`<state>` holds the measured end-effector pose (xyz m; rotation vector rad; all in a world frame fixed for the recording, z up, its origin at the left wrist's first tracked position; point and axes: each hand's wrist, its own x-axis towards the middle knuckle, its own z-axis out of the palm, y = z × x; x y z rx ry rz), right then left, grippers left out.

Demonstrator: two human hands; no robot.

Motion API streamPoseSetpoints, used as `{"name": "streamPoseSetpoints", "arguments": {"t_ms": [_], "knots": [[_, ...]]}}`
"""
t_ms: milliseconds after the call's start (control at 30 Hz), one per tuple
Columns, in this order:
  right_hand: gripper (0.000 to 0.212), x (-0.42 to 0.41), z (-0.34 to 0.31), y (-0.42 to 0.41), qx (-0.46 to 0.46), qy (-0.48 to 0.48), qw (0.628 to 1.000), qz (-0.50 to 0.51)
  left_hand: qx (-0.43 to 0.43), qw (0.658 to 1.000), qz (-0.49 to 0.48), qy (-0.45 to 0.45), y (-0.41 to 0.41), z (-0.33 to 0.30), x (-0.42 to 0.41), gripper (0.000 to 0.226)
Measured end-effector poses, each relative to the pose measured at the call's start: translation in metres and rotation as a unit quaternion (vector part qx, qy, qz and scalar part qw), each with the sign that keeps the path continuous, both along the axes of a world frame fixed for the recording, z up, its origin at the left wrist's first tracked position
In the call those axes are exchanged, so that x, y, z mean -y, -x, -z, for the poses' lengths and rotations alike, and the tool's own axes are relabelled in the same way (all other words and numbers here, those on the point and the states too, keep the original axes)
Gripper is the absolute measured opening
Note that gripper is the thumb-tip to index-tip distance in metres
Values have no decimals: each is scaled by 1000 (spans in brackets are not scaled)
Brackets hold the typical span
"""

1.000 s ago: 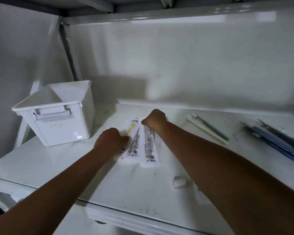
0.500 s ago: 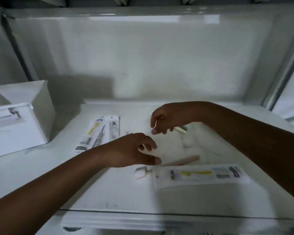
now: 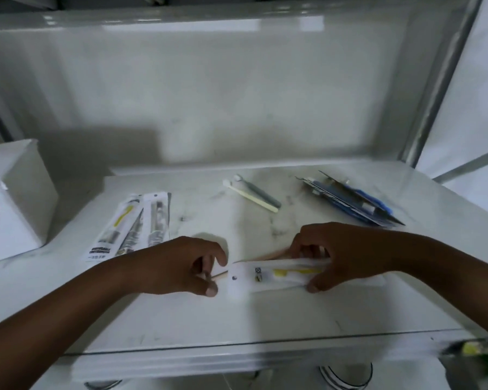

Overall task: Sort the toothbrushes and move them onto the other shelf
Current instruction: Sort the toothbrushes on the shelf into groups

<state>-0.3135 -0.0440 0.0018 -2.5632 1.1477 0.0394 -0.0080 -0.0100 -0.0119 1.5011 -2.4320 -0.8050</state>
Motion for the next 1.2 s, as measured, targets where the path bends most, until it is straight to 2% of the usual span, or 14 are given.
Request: {"name": "streamPoseSetpoints", "arguments": {"t_ms": [133, 300, 433, 567, 633, 767, 833, 867, 933, 1000, 1033, 1067, 1133, 1200], "knots": [[41, 3, 2, 6, 41, 27, 999, 18, 22, 998, 9, 50, -1, 1, 1, 13], [36, 12, -16, 1, 72, 5, 996, 48, 55, 994, 1, 90, -8, -5, -7, 10], [38, 31, -34, -39, 109, 19, 989, 103, 56, 992, -55, 94, -26, -18, -21, 16], [45, 61, -29, -119, 220, -64, 961, 157, -10, 992, -120, 46, -59, -34, -47, 23], [43, 71, -25, -165, 245, -83, 952, 162, -44, 988, -142, 42, -81, -41, -61, 27], [36, 75, -9, -239, 239, -64, 959, 140, -156, 973, -170, 26, -132, -53, -73, 31], [33, 72, 3, -258, 221, -59, 966, 124, -219, 960, -168, 35, -149, -57, -68, 11], [33, 70, 7, -262, 205, -45, 971, 114, -241, 955, -171, 35, -154, -58, -64, 12], [36, 71, 8, -263, 171, 12, 978, 114, -256, 949, -180, 31, -164, -56, -48, 27], [45, 72, -3, -250, 159, 38, 977, 135, -250, 953, -164, 37, -165, -54, -30, 26], [51, 74, -12, -239, 182, -5, 972, 146, -242, 958, -153, 33, -159, -56, -21, 17], [57, 76, -22, -224, 227, -101, 956, 155, -235, 961, -146, 27, -152, -59, -12, 15], [63, 82, -42, -187, 288, -332, 888, 137, -234, 962, -140, 18, -133, -66, 11, 19], [59, 85, -50, -147, 281, -398, 870, 68, -231, 962, -144, 9, -108, -72, 36, 12]]}}
